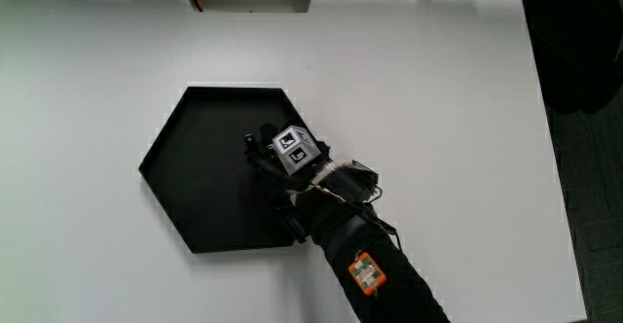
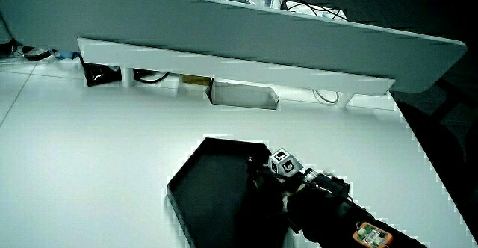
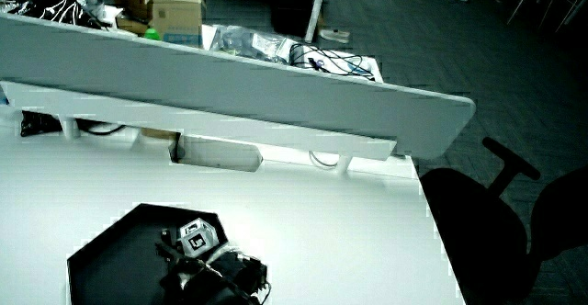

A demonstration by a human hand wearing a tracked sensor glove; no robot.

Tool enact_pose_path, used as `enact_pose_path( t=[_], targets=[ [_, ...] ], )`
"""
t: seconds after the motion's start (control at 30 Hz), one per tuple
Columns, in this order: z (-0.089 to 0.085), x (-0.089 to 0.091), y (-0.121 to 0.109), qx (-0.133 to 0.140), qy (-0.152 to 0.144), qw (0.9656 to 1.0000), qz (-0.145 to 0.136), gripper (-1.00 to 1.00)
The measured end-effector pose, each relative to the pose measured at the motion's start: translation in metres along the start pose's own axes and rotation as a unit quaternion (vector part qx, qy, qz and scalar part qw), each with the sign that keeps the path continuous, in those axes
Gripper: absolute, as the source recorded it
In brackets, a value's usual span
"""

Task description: Place black tape into plate

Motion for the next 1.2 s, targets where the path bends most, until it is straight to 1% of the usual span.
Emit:
enact_pose_path(
  t=[0.03,0.07,0.1,0.13,0.2,0.27,0.33,0.37,0.43,0.47,0.5,0.53,0.57,0.6,0.63,0.67,0.7,0.73,0.77,0.8,0.83,0.87,0.9,0.93,0.97,1.0,1.03,1.07,1.13,1.17,1.2],
  targets=[
    [0.001,-0.003,0.000,0.006,-0.006,1.0000,0.004,0.00],
    [0.001,-0.007,0.001,0.000,-0.009,0.9999,0.014,0.00],
    [0.003,-0.010,0.001,0.003,-0.018,0.9996,0.020,0.00],
    [0.005,-0.012,-0.001,0.002,-0.027,0.9995,0.018,0.00],
    [0.000,-0.016,0.005,-0.017,-0.033,0.9990,0.027,0.00],
    [-0.001,-0.018,0.006,-0.036,-0.035,0.9984,0.025,0.00],
    [-0.006,-0.018,0.011,-0.046,-0.046,0.9978,0.016,0.00],
    [-0.008,-0.016,0.013,-0.058,-0.054,0.9968,0.008,0.00],
    [-0.017,-0.011,0.018,-0.083,-0.066,0.9942,-0.018,0.00],
    [-0.018,-0.008,0.018,-0.088,-0.044,0.9951,-0.005,0.00],
    [-0.019,-0.007,0.017,-0.087,-0.033,0.9957,0.003,0.00],
    [-0.022,-0.008,0.018,-0.095,-0.035,0.9949,0.006,0.00],
    [-0.026,-0.007,0.018,-0.099,-0.040,0.9943,-0.001,0.00],
    [-0.028,-0.007,0.018,-0.098,-0.037,0.9946,0.003,0.00],
    [-0.033,-0.007,0.018,-0.090,-0.038,0.9952,0.007,0.00],
    [-0.034,-0.005,0.015,-0.109,-0.043,0.9931,0.002,0.00],
    [-0.034,-0.004,0.014,-0.117,-0.045,0.9921,0.002,0.00],
    [-0.039,-0.004,0.017,-0.126,-0.041,0.9912,0.008,0.00],
    [-0.038,-0.004,0.016,-0.127,-0.033,0.9913,0.011,0.00],
    [-0.040,-0.006,0.017,-0.135,-0.038,0.9901,0.007,0.00],
    [-0.041,-0.007,0.017,-0.130,-0.034,0.9908,0.013,0.00],
    [-0.040,-0.007,0.016,-0.133,-0.038,0.9904,0.004,0.00],
    [-0.042,-0.006,0.017,-0.142,-0.033,0.9893,0.009,0.00],
    [-0.044,-0.006,0.017,-0.144,-0.029,0.9891,0.012,0.00],
    [-0.044,-0.005,0.015,-0.138,-0.017,0.9899,0.026,0.00],
    [-0.047,-0.006,0.015,-0.137,-0.011,0.9900,0.031,-0.11],
    [-0.044,-0.005,0.011,-0.129,-0.006,0.9911,0.031,-0.22],
    [-0.044,-0.005,0.009,-0.119,0.002,0.9922,0.037,-0.33],
    [-0.038,-0.001,0.000,-0.085,0.004,0.9963,0.018,-0.56],
    [-0.038,0.002,-0.004,-0.076,0.004,0.9971,-0.001,-0.67],
    [-0.037,0.006,-0.010,-0.054,0.012,0.9984,-0.008,-0.78]
  ],
)
